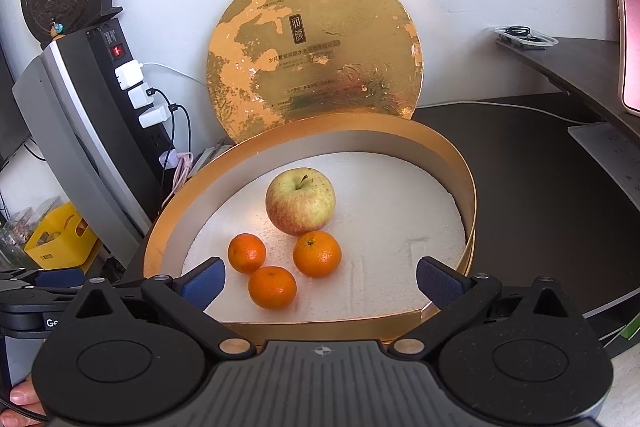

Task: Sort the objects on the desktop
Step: 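Raise the open right gripper away from the fruit in the box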

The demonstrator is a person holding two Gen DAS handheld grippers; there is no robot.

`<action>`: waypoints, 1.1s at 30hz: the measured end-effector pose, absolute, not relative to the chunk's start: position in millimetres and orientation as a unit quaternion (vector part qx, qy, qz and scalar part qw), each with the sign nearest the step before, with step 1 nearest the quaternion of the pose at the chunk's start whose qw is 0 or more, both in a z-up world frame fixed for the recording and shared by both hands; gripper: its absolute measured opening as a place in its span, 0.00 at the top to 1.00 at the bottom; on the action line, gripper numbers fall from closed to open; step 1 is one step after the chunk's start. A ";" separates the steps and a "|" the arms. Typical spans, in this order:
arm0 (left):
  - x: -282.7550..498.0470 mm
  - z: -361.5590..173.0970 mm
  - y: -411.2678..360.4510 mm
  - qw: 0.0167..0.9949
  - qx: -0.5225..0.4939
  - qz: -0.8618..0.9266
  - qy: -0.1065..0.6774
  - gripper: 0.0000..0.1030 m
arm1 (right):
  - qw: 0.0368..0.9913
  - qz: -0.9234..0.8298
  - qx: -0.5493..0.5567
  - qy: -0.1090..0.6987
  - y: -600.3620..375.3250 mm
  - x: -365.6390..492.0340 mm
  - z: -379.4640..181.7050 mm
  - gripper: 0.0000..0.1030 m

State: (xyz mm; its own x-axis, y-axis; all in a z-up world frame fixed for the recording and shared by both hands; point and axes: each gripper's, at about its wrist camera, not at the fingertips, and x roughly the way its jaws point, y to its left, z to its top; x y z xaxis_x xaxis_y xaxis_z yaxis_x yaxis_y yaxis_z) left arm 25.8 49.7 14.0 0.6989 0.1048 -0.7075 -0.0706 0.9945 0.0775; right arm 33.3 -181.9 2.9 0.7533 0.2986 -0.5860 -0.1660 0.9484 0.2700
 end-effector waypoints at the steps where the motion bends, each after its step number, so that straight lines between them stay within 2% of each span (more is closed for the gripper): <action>1: 25.9 13.9 49.6 0.921 0.022 0.048 0.385 0.00 | 0.931 0.125 0.101 0.329 -181.9 33.4 2.8 0.01; 33: 27.8 11.8 46.0 0.920 0.024 0.046 0.388 0.00 | 0.928 0.133 0.099 0.333 -182.8 37.2 1.7 0.01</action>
State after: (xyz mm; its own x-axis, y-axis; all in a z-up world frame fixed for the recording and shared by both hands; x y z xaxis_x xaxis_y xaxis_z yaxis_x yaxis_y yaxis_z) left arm 27.8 46.0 11.8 0.6943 0.1024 -0.7124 -0.0652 0.9947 0.0794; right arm 37.2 -182.8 1.7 0.7428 0.3132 -0.5918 -0.1808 0.9449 0.2730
